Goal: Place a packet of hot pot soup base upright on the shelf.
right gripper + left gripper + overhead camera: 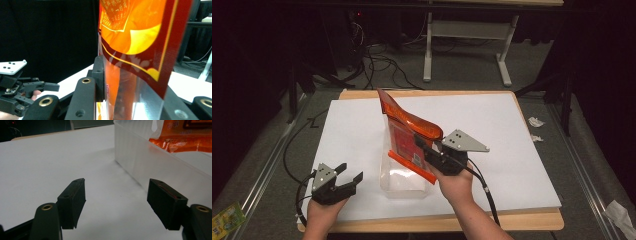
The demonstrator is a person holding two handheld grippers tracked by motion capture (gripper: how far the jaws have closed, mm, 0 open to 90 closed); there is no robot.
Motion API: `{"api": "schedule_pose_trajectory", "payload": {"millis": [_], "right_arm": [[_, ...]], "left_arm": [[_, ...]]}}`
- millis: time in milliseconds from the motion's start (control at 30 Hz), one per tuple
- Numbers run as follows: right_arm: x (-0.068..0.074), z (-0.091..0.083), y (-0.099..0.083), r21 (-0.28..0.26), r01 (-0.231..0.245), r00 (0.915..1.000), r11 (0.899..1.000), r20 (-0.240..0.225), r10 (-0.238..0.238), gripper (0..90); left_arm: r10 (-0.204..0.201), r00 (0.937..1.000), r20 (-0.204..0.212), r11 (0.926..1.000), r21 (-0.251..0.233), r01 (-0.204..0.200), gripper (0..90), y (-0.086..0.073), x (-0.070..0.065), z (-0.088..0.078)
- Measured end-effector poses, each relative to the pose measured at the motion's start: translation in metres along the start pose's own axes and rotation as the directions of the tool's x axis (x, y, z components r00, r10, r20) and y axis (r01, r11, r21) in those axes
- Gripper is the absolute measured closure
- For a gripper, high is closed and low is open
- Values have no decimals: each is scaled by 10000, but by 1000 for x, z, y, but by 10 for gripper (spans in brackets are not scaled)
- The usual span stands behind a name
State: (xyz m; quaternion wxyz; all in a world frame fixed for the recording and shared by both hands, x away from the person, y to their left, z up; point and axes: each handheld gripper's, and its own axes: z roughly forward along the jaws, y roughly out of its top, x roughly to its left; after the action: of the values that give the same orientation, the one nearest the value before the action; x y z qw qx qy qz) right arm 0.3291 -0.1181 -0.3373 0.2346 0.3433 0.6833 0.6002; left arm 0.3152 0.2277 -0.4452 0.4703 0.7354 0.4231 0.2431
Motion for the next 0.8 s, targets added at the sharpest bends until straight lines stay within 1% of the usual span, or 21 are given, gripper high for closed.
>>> {"api": "schedule_pose_trajectory", "payload": {"millis": [167, 233, 267, 333, 400, 433, 533, 567, 800], "right_arm": [[0, 6, -6, 247, -67, 10000, 9997, 58, 65, 720], [0, 8, -8, 310, -122, 9999, 9994, 100, 119, 721], [-1, 9, -9, 277, -59, 9999, 9996, 95, 57, 721], [-1, 11, -11, 376, -162, 9997, 9992, 199, 154, 721], [-1, 14, -12, 407, -137, 9998, 9991, 167, 131, 721], [-1, 15, -13, 460, -207, 9996, 9987, 218, 197, 721], [0, 19, -16, 514, -81, 9997, 9986, 218, 70, 721], [1, 21, -16, 554, -183, 9995, 9983, 275, 168, 720], [4, 30, -25, 716, -238, 9989, 9971, 414, 209, 721]], "left_arm": [[39, 10000, 23, 10000, 36, -39, 316, 0, 0, 0], [30, 10000, -3, 10000, 22, -30, 316, 0, 1, 1], [26, 10000, -8, 10000, 11, -26, 315, 0, 1, 0], [22, 10000, 0, 10000, -7, -22, 315, 0, 1, 0], [15, 10000, -7, 10000, 3, -15, 315, 0, 2, 0], [-1, 10000, 10, 10000, 17, 1, 316, 0, 2, 0], [15, 10000, 0, 10000, -10, -15, 315, 0, 2, -1], [-15, 10000, 14, 10000, -9, 15, 315, 0, 2, -1], [-9, 10000, 8, 10000, -44, 9, 316, 0, 2, -1]]}}
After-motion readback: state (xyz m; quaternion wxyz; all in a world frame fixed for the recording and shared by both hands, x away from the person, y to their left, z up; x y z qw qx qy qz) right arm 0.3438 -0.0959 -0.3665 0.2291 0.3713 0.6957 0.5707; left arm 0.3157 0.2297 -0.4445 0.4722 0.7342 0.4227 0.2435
